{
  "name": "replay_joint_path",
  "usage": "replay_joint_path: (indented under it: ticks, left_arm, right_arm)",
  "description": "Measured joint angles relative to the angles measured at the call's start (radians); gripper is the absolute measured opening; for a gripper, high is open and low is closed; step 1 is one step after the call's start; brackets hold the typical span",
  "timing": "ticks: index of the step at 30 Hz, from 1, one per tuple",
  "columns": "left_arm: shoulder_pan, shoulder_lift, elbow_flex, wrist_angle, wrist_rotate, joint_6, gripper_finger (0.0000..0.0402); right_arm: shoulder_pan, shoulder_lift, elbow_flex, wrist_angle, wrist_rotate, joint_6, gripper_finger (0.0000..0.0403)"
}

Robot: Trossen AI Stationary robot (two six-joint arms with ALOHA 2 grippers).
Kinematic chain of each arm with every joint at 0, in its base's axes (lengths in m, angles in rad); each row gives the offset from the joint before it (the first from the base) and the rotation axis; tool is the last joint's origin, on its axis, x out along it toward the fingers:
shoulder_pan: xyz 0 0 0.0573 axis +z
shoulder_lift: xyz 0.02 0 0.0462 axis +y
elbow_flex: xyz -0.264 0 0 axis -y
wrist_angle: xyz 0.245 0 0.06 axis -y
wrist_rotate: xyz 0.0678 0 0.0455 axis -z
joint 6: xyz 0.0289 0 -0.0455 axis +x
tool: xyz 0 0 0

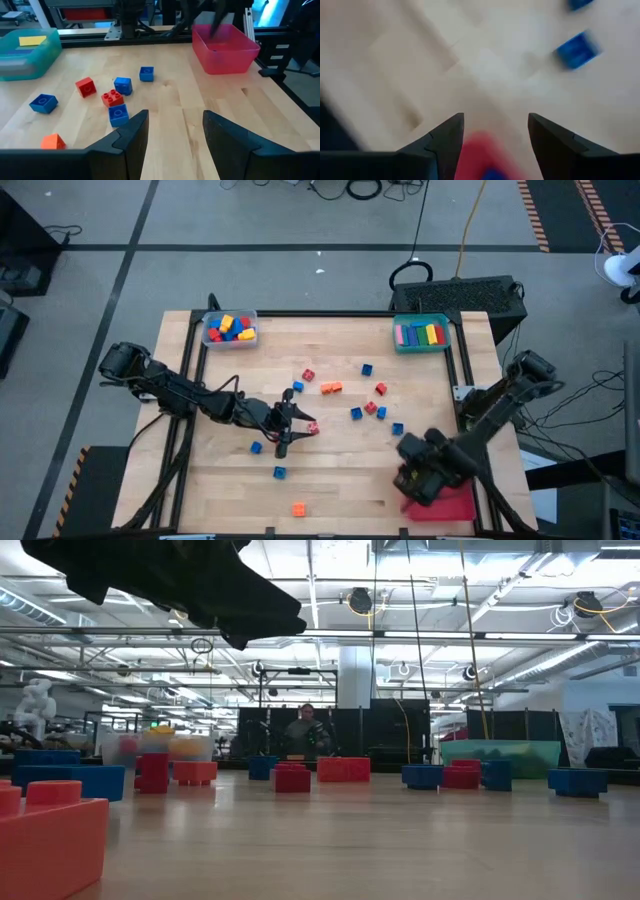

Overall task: Sort blocks by size
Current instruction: Put the small blue game piece into the red bin

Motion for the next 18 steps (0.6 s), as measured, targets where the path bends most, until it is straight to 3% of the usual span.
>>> replay_joint_path:
  ticks: [6, 10, 14, 18]
  left_arm:
    - [-0.002, 0.0, 0.0, -0.004, 0.0, -0.026, 0.019]
    - [-0.002, 0.0, 0.0, -0.028, 0.0, -0.06, 0.019]
    - [-0.002, 0.0, 0.0, -0.045, 0.0, -0.079, 0.019]
    - [-0.002, 0.0, 0.0, -0.064, 0.0, -0.102, 0.019]
  right_arm:
    - [-0.192, 0.001, -0.001, -0.206, 0.019, 0.11, 0.0209]
    - [-0.29, 0.001, -0.019, -0.166, 0.01, 0.067, 0.0223]
    - [-0.353, 0.001, -0.097, 0.0, -0.061, -0.012, 0.0242]
    - [-0.379, 0.001, -0.205, 0.073, -0.119, 0.025, 0.0262]
